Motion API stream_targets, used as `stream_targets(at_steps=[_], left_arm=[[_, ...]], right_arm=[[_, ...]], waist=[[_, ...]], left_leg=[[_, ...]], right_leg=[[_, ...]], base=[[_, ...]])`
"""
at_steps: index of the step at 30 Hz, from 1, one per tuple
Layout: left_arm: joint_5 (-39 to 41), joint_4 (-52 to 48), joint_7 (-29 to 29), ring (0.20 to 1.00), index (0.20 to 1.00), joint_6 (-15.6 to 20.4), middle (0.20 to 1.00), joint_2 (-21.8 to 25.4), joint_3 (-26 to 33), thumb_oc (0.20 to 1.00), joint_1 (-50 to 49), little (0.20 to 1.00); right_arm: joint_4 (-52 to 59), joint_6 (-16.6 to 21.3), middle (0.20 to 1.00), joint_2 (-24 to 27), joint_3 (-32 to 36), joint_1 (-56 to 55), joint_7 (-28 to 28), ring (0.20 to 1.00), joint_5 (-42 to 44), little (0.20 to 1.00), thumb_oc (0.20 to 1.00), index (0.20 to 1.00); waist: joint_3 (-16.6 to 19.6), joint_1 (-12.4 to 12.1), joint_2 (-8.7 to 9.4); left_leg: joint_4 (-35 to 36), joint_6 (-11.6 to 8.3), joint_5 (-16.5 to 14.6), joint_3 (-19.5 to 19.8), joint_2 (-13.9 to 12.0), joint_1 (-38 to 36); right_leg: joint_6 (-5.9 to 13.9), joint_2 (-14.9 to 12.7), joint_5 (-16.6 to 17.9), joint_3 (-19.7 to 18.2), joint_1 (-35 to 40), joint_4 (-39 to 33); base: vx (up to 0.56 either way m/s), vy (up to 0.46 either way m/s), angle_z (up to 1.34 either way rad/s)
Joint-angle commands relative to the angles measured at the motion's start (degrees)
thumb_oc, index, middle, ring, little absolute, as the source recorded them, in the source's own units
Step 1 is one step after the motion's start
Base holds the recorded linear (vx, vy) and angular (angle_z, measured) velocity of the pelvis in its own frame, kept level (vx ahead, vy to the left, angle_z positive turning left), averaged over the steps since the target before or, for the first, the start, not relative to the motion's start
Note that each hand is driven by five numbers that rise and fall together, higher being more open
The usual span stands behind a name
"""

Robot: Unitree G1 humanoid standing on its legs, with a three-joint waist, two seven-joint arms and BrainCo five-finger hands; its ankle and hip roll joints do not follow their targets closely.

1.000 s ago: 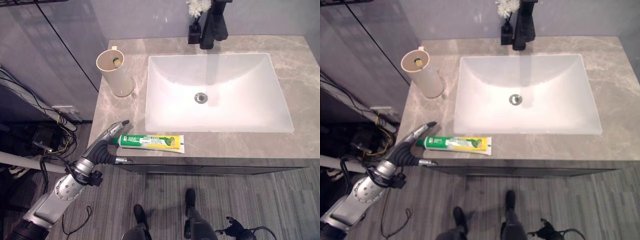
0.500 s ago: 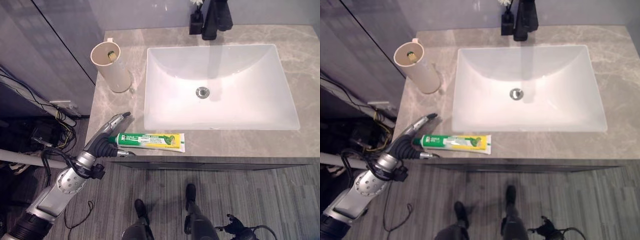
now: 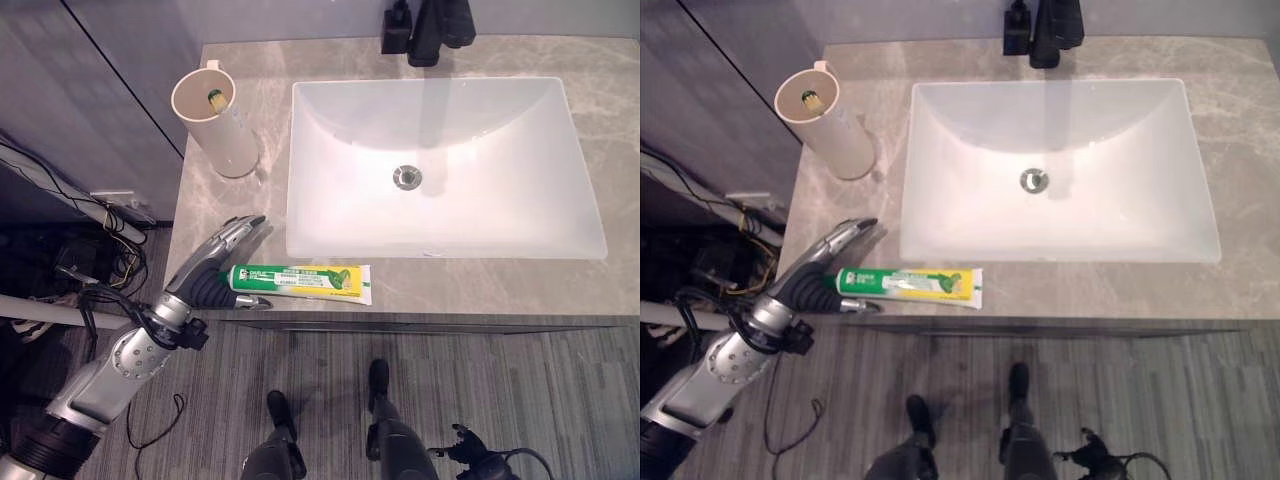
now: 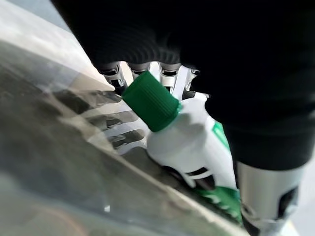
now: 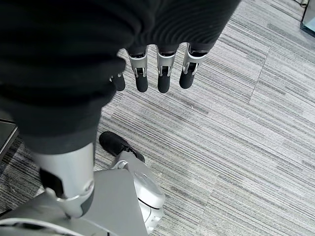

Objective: Put brush and paste in cup on sink, flatten towel.

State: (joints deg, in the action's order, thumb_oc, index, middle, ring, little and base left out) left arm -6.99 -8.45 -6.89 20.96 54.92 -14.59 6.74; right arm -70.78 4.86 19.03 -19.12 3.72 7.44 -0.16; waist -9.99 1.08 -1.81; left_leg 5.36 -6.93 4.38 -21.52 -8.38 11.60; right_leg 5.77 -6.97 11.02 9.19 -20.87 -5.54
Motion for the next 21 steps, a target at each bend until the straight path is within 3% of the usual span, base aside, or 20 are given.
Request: stream_targets(at_steps=[1,2,3,6,15,21], left_arm=[[-4.8,-1.0,0.7,0.664,0.664,1.3,0.664,1.5,-4.7,0.664,1.6,0.664],[-5.5,-1.3,0.5,0.567,0.567,1.4,0.567,2.0,-5.1,0.567,2.0,0.567],[-6.6,-1.4,0.4,0.52,0.52,1.5,0.52,2.8,-5.6,0.52,2.3,0.52],[-10.1,-2.0,0.2,0.2,0.2,2.2,0.2,5.1,-7.2,0.2,3.8,0.2],[-18.2,-2.4,-1.3,0.2,0.2,3.9,0.2,8.8,-11.0,0.2,6.5,0.2],[-19.7,-2.5,-2.3,0.2,0.2,4.0,0.2,8.6,-10.0,0.2,6.8,0.2]], right_arm=[[0.5,0.6,1.0,-0.5,0.0,2.3,0.9,1.0,1.3,1.0,1.0,1.0],[0.5,0.7,1.0,-0.5,0.0,2.2,1.0,1.0,1.3,1.0,1.0,1.0],[0.5,0.7,1.0,-0.5,-0.1,2.2,1.1,1.0,1.3,1.0,1.0,1.0],[0.6,0.9,1.0,-0.4,-0.3,2.2,1.3,1.0,1.4,1.0,1.0,1.0],[0.0,1.4,1.0,-0.4,0.4,1.3,2.2,1.0,1.7,1.0,1.0,1.0],[-3.0,1.1,1.0,0.5,6.2,-0.9,2.1,1.0,6.9,1.0,1.0,1.0]], waist=[[-0.4,2.8,0.2],[-0.4,2.8,0.19],[-0.4,2.9,0.12],[-0.4,3.0,0.21],[0.4,3.3,0.41],[1.8,3.4,0.67]], left_leg=[[-0.4,-3.03,3.9,2.5,-2.1,0.0],[-0.4,-3.03,3.8,2.5,-2.1,-0.1],[-0.4,-3.13,3.5,2.5,-2.1,-0.4],[-0.4,-3.13,3.8,2.3,-2.2,-0.2],[-0.4,-3.13,3.3,1.8,-2.3,-1.3],[-0.4,-3.02,2.6,2.0,-2.2,-3.5]], right_leg=[[5.09,-2.7,-2.7,-1.9,3.8,0.5],[5.09,-2.7,-2.7,-1.9,3.8,0.5],[5.18,-2.7,-3.1,-1.9,4.1,0.5],[5.07,-2.6,-2.8,-2.0,3.9,0.5],[5.16,-2.5,-3.0,-2.3,4.5,0.5],[5.41,-2.6,-3.4,-1.9,6.8,0.5]], base=[[0.0,0.0,0.0],[0.0,0.0,0.0],[0.0,0.0,0.0],[0.0,0.0,0.0],[0.0,0.0,-0.05],[0.02,-0.002,-0.06]])
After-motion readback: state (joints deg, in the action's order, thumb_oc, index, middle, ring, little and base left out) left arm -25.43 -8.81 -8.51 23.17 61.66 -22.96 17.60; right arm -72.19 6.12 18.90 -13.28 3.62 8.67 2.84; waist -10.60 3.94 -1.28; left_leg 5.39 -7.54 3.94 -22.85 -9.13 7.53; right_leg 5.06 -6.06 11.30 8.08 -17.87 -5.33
